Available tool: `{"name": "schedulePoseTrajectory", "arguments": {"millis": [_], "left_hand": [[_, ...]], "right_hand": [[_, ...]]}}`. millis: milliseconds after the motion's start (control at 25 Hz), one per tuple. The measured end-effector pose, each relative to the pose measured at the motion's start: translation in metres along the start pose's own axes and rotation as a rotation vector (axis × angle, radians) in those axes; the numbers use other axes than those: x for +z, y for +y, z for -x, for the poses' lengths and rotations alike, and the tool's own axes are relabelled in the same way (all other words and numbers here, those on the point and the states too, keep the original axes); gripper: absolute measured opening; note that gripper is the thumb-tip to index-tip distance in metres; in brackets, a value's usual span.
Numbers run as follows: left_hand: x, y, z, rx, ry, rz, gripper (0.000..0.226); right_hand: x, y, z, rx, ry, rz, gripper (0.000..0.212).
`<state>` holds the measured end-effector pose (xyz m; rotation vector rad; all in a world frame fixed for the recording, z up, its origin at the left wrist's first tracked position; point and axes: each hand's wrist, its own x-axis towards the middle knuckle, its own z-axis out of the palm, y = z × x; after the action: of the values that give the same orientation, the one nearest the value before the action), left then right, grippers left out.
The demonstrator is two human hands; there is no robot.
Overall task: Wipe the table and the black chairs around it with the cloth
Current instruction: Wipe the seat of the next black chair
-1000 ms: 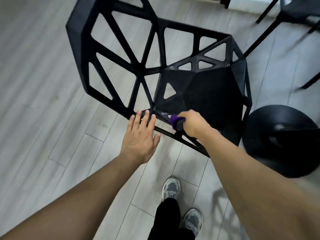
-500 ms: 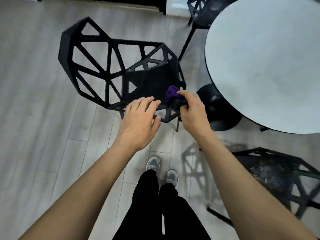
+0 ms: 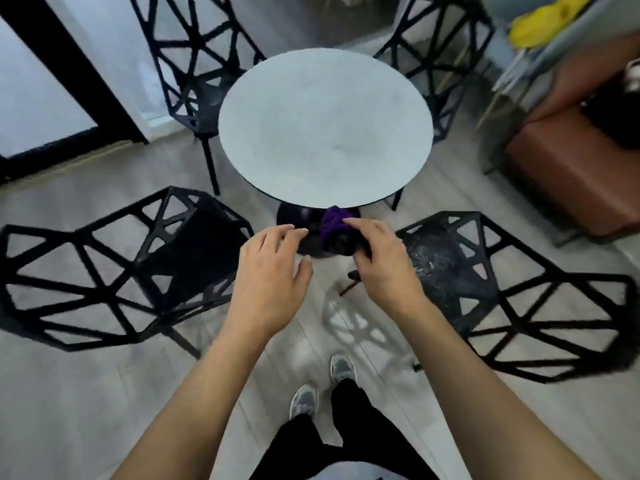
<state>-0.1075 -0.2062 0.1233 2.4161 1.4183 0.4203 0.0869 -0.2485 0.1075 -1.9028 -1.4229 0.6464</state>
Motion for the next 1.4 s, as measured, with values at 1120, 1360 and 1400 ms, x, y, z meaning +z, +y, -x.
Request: {"name": "schedulePoseTrajectory", "arguments": {"millis": [1120,1360,1400], "left_hand": [[0.165,0.482,0.107,0.596,-0.167,0.05,0.042],[0.198,0.534,0.075,0.524,-0.199,-0.014,0.051],[0.204,0.543,0.065,0.504,-0.193,-0.013,0.051]], "right_hand": [[-0.358,0.283,0.338,0.394,0.688,-0.288,0.053],[-0.41,0.329,0.298,0.394,0.569,-0.328,0.053],[-0.42,0.336,0.285,0.385,0.552,-0.316,0.054]]}}
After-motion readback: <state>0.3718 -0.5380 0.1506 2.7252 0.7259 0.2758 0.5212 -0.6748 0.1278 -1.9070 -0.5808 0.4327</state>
